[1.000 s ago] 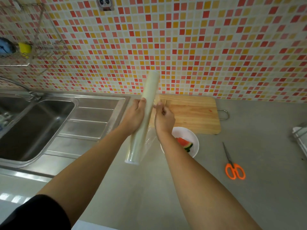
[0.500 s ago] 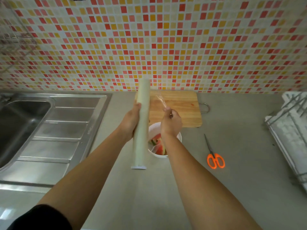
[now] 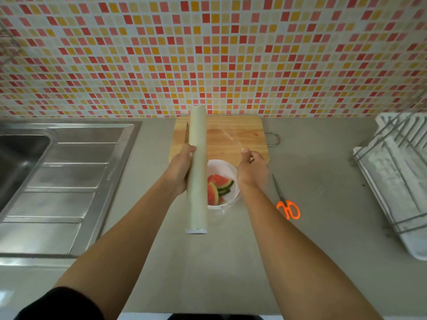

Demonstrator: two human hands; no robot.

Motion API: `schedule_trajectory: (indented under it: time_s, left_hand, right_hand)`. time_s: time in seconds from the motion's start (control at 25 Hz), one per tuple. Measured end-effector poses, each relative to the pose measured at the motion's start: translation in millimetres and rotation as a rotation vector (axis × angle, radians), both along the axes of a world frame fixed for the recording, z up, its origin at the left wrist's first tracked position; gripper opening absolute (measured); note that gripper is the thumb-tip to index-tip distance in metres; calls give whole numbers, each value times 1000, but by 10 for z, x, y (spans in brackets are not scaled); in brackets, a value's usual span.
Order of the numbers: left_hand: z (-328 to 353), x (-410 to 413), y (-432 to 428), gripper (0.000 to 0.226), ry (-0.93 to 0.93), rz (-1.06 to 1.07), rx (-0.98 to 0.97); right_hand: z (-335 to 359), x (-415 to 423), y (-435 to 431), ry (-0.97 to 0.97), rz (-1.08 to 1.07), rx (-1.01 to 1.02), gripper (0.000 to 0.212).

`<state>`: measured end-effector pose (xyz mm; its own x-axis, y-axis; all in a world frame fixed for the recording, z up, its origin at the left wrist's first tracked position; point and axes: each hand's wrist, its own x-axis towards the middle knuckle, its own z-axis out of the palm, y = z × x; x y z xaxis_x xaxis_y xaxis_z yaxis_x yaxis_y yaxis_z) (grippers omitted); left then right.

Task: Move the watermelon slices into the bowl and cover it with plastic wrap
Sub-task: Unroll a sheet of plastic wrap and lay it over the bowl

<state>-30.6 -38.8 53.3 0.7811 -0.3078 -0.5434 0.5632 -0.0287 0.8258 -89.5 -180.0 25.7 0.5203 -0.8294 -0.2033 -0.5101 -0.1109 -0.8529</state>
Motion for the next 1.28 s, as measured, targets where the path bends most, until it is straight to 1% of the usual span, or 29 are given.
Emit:
schedule_trajectory:
  time_s: [0.04, 0.08, 0.12, 0.2, 0.24, 0.32, 0.4, 0.48, 0.56, 0.6, 0.68, 0.72, 0.76, 0.84, 0.88, 1.0, 1.08, 1.12, 1.2, 1.28]
  left_hand:
    - [18, -24, -8, 39, 46, -18, -34]
    - [17, -30, -19, 42, 67, -47, -21]
    - [2, -32, -32, 48, 53, -75, 38]
    - [-23, -44, -51, 62, -30, -89, 162]
    - [-43, -46, -57, 61, -71, -73, 187]
    - [-69, -32, -55, 50, -127, -68, 218]
    - [-60, -7, -23, 42, -136, -64, 206]
    - [-73, 36, 15, 45, -76, -66, 202]
    - [-53, 48, 41, 44, 10, -104, 166]
    - [-51, 58, 54, 48, 27, -123, 149]
    - [-76, 94, 83, 72, 12, -151, 133]
    - [-95, 110, 100, 76, -1, -143, 122]
    - [-104, 108, 113, 68, -11, -132, 114]
    - [-113, 111, 137, 39, 15, -90, 108]
    - [-111, 111, 161, 35, 50, -70, 100]
    - [-139, 78, 266, 48, 103, -64, 26]
    - [-157, 47, 334, 56, 68, -63, 42]
    - [-148, 23, 358, 58, 36, -99, 75]
    - [-147, -20, 381, 54, 15, -164, 84]
    - [-177, -18, 409, 47, 26, -111, 53]
  right_hand:
    - [-30, -31, -38, 14, -5, -5, 34]
    - [-62, -64, -67, 26, -14, -4, 34]
    - [-97, -91, -88, 37, -21, -2, 34]
    - [-165, -136, -109, 52, -23, -8, 34]
    - [-188, -150, -117, 55, -21, -13, 34]
    - [-213, -161, -143, 61, -26, -22, 34]
    - [-236, -158, -191, 65, -32, -30, 34]
    - [-272, -146, -237, 74, -33, -37, 35]
    - [-313, -138, -268, 73, -31, -47, 35]
    - [-334, -136, -278, 69, -31, -51, 35]
    - [-354, -141, -288, 76, -32, -51, 35]
    - [-364, -145, -288, 86, -34, -48, 35]
    - [-377, -150, -286, 98, -36, -47, 34]
    - [-415, -172, -289, 118, -34, -54, 35]
    - [-434, -184, -293, 127, -32, -54, 35]
    - [-478, -202, -304, 152, -38, -50, 36]
    - [-494, -203, -312, 155, -43, -54, 36]
    - [-502, -207, -317, 158, -43, -53, 36]
    - [-529, -220, -333, 166, -41, -52, 35]
    - [-568, -238, -344, 176, -37, -73, 35]
